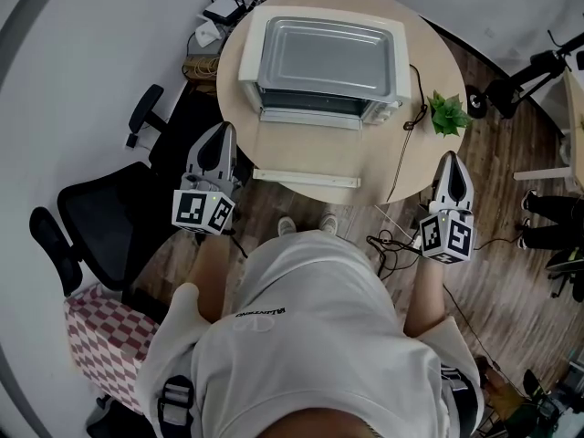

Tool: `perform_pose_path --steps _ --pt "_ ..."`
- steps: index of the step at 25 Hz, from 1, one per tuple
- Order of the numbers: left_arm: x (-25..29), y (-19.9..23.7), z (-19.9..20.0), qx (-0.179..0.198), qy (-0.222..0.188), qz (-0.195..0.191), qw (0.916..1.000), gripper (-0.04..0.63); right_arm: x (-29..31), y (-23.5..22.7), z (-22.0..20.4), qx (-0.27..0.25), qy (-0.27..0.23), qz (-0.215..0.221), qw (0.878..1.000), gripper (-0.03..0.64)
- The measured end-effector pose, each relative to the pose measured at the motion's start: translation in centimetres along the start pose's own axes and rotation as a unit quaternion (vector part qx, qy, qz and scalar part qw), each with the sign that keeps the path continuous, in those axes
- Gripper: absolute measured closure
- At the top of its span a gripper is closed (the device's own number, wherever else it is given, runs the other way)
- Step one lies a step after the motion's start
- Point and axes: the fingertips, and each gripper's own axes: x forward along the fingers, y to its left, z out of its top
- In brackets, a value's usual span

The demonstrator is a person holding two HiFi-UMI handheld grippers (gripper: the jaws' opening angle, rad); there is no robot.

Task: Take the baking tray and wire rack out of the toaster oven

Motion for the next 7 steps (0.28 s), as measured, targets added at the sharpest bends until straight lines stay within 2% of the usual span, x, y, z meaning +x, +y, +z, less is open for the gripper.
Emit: perform_pose_path --steps 7 --pt "-0.53 0.11 -0.50 -0.004 0.004 0.004 1.0000 0.592 -0.27 0.14 -0.07 0.006 -0.001 0.003 1.000 0.618"
